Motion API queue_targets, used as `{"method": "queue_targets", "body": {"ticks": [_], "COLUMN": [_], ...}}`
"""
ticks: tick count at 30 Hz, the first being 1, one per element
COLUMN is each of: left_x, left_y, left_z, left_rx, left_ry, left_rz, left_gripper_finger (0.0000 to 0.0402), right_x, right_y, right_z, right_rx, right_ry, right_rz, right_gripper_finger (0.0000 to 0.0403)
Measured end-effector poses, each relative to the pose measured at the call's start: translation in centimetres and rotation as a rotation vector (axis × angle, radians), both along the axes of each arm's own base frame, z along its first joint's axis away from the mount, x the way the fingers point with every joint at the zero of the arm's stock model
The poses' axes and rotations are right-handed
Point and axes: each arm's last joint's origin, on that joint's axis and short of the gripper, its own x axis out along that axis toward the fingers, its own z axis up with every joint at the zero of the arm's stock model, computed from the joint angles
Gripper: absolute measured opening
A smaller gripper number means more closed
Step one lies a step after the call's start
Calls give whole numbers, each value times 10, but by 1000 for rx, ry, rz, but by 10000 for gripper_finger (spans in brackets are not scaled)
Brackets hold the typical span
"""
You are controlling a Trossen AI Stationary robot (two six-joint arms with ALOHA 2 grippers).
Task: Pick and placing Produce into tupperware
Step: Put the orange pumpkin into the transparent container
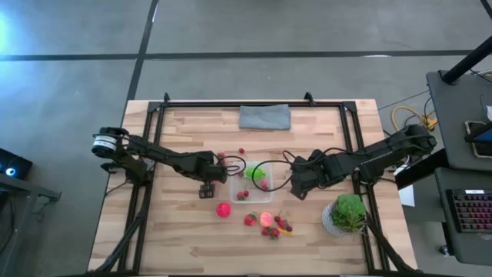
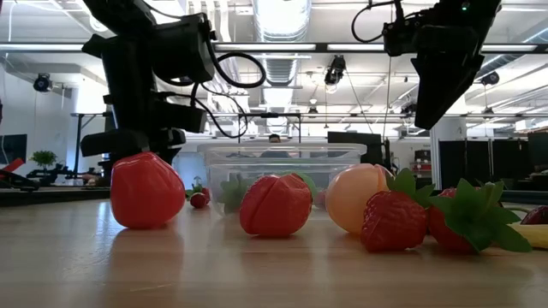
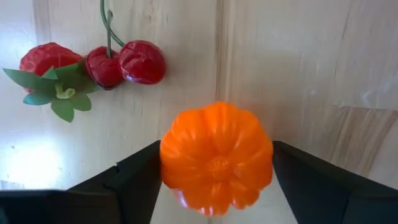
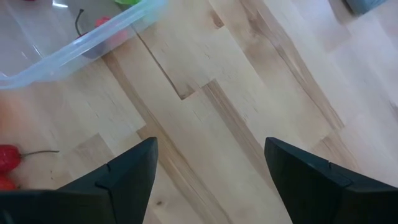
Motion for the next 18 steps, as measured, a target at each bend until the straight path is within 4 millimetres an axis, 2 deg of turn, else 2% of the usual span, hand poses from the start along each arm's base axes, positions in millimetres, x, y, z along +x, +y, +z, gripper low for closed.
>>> {"method": "queue_targets", "body": {"ticks": [7, 14, 18], "left_x": [0, 0, 1], "left_y": [0, 0, 0], "left_z": [0, 1, 4], "left_rx": [1, 2, 2], "left_ry": [-1, -3, -20], "left_rz": [0, 1, 1], "left_gripper_finger": [221, 241, 239], "right_x": [0, 1, 1], "right_y": [0, 0, 0], "right_z": [0, 0, 0], "right_rx": [2, 2, 3], "right_ry": [-6, -7, -8], "right_rz": [0, 1, 0], "right_gripper_finger": [288, 287, 287]}}
